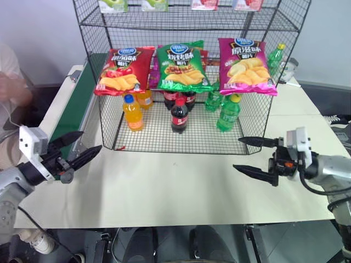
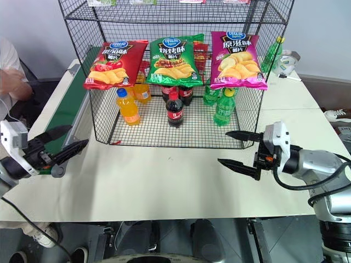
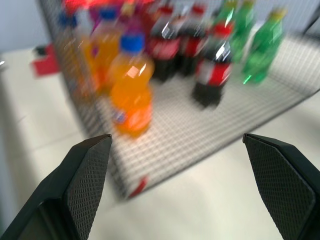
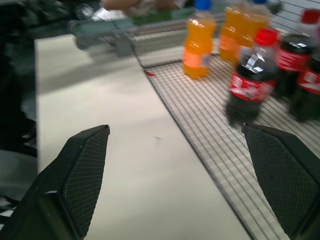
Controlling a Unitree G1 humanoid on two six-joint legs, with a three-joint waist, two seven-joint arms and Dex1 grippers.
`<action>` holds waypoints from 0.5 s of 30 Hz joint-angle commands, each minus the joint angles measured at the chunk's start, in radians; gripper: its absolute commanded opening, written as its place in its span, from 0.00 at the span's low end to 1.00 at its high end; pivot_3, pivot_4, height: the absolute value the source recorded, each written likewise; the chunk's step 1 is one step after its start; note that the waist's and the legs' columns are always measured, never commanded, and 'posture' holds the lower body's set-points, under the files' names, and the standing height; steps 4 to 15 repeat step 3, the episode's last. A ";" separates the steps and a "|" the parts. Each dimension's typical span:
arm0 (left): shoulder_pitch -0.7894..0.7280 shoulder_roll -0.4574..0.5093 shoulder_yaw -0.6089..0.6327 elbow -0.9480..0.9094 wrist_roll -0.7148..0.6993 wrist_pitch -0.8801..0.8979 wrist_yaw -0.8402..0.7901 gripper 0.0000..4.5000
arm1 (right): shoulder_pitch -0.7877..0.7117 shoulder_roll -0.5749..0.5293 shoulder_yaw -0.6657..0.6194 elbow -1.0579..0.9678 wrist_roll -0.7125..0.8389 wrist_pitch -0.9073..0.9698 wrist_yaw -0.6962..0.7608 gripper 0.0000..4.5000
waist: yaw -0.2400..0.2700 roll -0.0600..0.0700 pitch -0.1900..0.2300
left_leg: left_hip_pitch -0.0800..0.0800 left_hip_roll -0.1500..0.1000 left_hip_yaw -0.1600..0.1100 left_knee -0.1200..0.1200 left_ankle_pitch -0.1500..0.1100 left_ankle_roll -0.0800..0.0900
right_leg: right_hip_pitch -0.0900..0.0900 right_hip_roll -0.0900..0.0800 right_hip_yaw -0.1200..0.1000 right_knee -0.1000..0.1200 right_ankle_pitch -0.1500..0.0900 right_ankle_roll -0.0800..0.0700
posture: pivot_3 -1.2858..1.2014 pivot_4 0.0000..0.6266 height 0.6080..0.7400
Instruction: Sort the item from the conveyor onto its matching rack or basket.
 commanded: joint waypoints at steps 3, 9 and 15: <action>-0.062 0.005 0.008 0.075 0.040 -0.061 -0.021 1.00 | -0.034 -0.002 -0.014 0.027 -0.011 -0.047 -0.006 0.98 | 0.003 0.000 0.000 | -0.001 0.000 0.000 0.000 0.000 0.000 | -0.001 0.000 0.000 0.000 0.000 0.000 | 0.52 0.24 0.99; -0.062 0.005 0.008 0.075 0.040 -0.061 -0.021 1.00 | -0.034 -0.002 -0.014 0.027 -0.011 -0.047 -0.006 0.98 | 0.003 0.000 0.000 | -0.001 0.000 0.000 0.000 0.000 0.000 | -0.001 0.000 0.000 0.000 0.000 0.000 | 0.52 0.24 0.99; -0.062 0.005 0.008 0.075 0.040 -0.061 -0.021 1.00 | -0.034 -0.002 -0.014 0.027 -0.011 -0.047 -0.006 0.98 | 0.003 0.000 0.000 | -0.001 0.000 0.000 0.000 0.000 0.000 | -0.001 0.000 0.000 0.000 0.000 0.000 | 0.52 0.24 0.99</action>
